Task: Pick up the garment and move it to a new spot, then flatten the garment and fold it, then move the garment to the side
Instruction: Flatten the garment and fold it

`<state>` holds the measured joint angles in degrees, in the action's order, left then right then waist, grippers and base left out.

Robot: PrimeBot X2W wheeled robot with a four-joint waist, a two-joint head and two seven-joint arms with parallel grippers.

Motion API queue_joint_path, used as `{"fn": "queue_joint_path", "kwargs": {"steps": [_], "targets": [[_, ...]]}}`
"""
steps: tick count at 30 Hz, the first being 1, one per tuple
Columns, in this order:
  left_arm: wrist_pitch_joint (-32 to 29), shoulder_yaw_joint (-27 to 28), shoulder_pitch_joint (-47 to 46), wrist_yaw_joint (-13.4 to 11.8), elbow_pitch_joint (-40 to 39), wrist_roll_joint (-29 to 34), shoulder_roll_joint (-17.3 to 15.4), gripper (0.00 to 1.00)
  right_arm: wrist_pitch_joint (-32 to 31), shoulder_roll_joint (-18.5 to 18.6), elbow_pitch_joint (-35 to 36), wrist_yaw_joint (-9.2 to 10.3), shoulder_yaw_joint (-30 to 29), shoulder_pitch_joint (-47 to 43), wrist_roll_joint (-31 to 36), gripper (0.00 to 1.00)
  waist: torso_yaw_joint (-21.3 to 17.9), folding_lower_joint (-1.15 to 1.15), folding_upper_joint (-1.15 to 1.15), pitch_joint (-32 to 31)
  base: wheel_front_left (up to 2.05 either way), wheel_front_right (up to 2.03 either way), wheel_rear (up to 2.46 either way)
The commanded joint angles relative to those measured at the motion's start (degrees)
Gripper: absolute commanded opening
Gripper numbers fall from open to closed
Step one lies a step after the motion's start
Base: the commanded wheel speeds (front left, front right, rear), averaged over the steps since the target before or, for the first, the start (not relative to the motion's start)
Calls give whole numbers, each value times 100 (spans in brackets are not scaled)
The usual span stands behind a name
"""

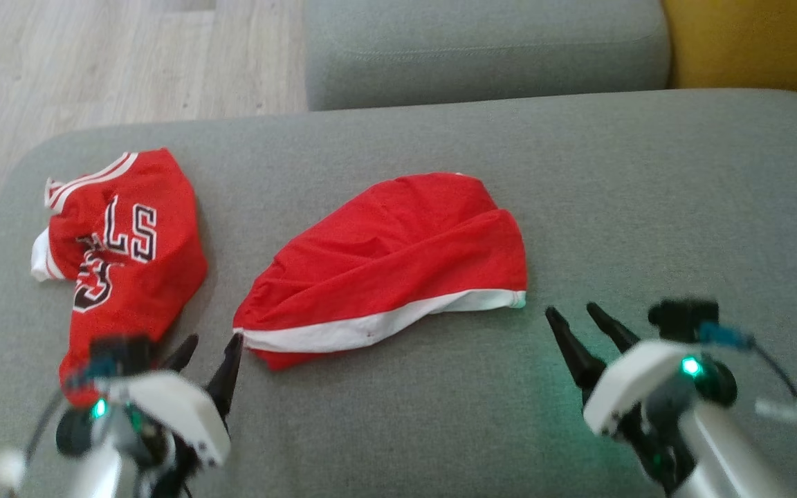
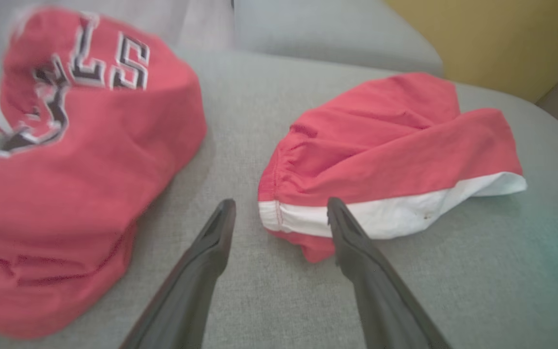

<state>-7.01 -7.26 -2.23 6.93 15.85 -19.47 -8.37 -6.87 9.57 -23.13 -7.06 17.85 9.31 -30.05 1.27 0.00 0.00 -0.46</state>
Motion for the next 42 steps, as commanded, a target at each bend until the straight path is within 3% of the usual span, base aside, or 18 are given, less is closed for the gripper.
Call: {"fn": "queue_joint_path", "kwargs": {"steps": [1, 6, 11, 21, 40, 41, 42], "targets": [[-495, 73, -615, 32, -103, -279, -315, 100, -248, 118, 57, -43, 203, 480, -244, 100, 46, 0, 0, 88, 0, 0, 0], [-1685, -687, -1430, 53, 11, -1294, -975, 100, -950, 229, -436, -43, 529, 1158, -751, 100, 97, 0, 0, 325, 0, 0, 0], [-2187, -1516, -2050, 54, 146, -2317, -1449, 100, -1382, 358, -870, -43, 975, 1709, -1183, 100, 152, 0, 0, 614, 0, 0, 0], [-2169, -2661, -2927, 55, 779, -3210, -1964, 100, -1364, 533, -1331, -43, 1695, 2209, -1812, 100, 171, 0, 0, 920, 0, 0, 0], [-2132, -3978, -3410, 56, 865, -4348, -2698, 100, -843, 692, -1409, -43, 2728, 2481, -2636, 100, 74, 0, 0, 1052, 0, 0, 0], [-2069, -4028, -3435, 56, 863, -4385, -2697, 100, -830, 705, -1418, -43, 2774, 2497, -2678, 93, 71, 0, 0, 1058, 0, 0, 0], [-2008, -4073, -3457, 56, 865, -4438, -2686, 100, -818, 716, -1427, -43, 2819, 2512, -2718, 80, 67, 0, 0, 1062, 0, 0, 0]]}}
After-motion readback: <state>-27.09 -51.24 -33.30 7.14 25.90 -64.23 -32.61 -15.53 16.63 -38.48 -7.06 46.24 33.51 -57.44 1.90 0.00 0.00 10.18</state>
